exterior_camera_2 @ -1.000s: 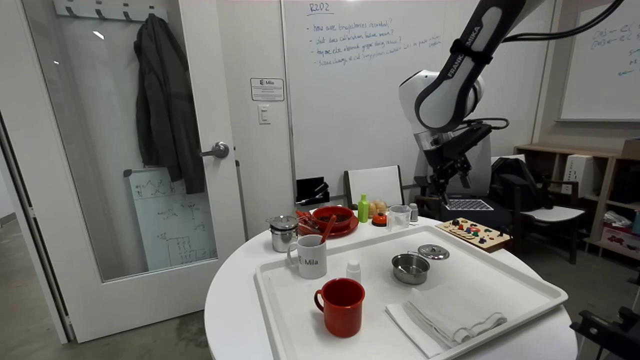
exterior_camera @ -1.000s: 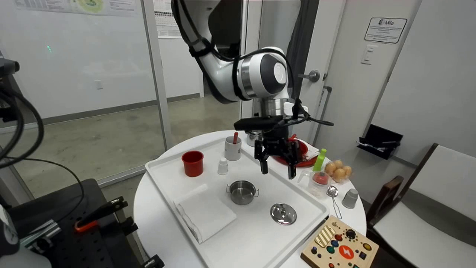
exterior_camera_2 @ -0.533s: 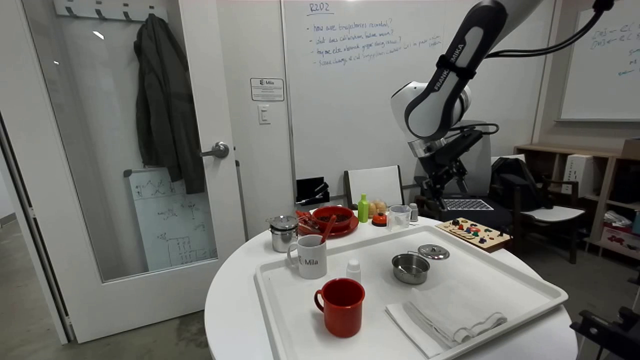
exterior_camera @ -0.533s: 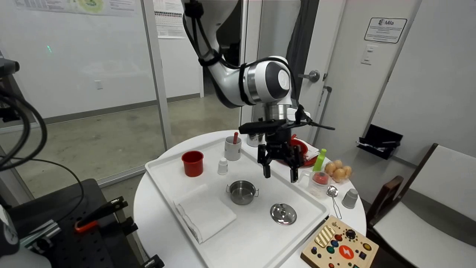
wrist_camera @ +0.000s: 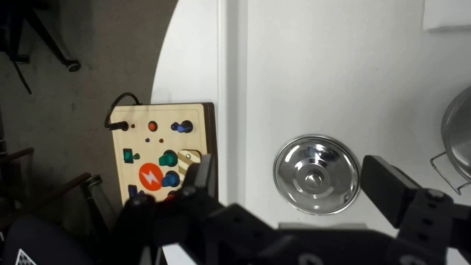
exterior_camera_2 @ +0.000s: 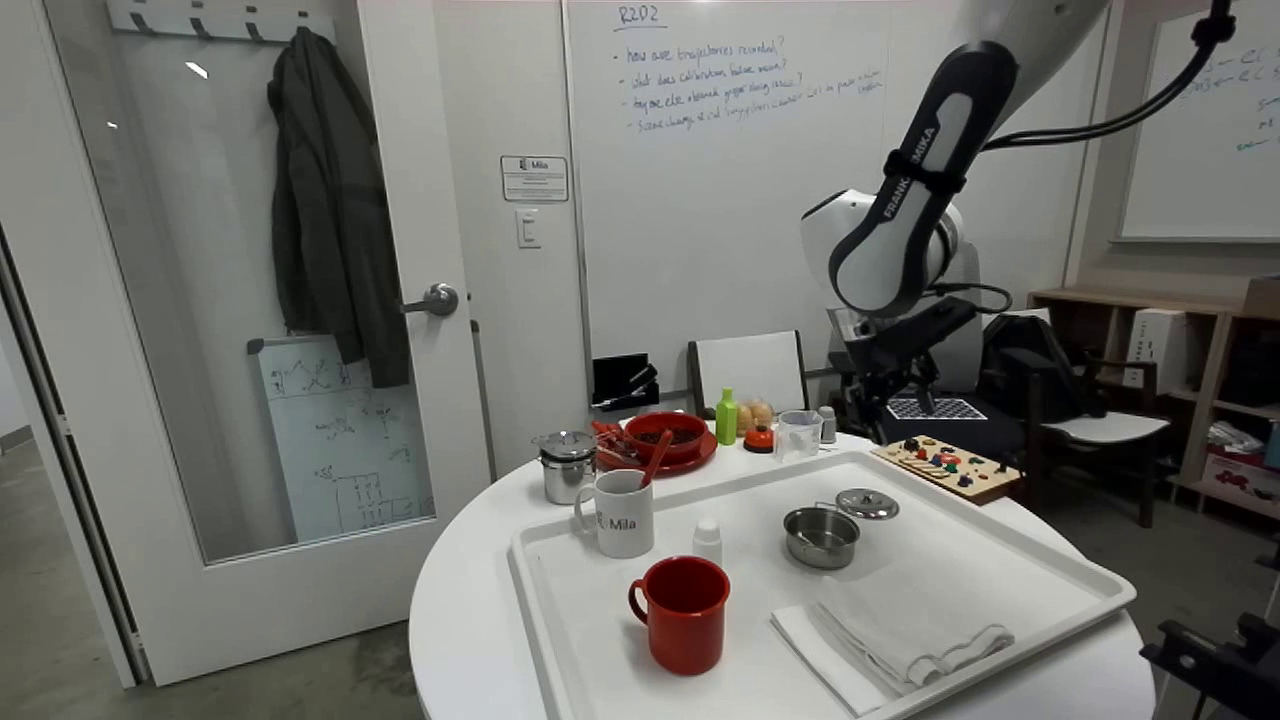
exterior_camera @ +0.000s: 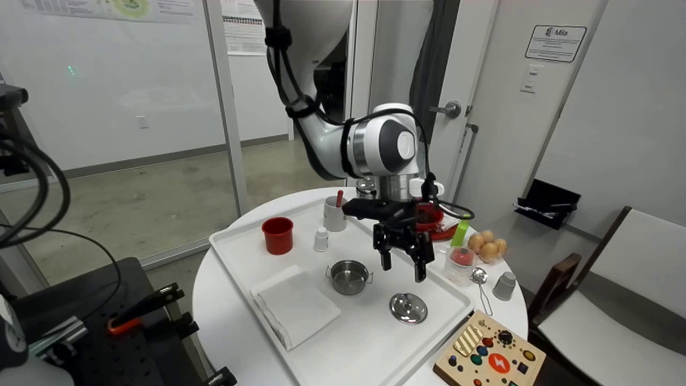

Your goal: Pick the lid on the tray and put it on the pot

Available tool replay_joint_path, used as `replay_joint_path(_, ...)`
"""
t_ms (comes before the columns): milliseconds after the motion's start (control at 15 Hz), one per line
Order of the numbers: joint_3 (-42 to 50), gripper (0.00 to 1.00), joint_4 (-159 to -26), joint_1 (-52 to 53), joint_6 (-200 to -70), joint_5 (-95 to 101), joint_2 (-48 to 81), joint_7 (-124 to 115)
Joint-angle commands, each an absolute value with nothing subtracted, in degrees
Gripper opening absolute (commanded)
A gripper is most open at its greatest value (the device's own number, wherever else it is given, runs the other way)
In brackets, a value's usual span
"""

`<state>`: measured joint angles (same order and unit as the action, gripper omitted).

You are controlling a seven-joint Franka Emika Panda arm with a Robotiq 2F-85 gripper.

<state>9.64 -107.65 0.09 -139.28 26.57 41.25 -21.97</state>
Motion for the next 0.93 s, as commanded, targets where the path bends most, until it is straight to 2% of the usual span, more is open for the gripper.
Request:
replay_joint_path(0,10.7,1.0,-105.6,-0.4,-145.9,21.8,46.7,-20.9)
replay_joint_path(867,10.2,1.0,-94.6,-2.5,-145.4,11.4,55.7,-13.1)
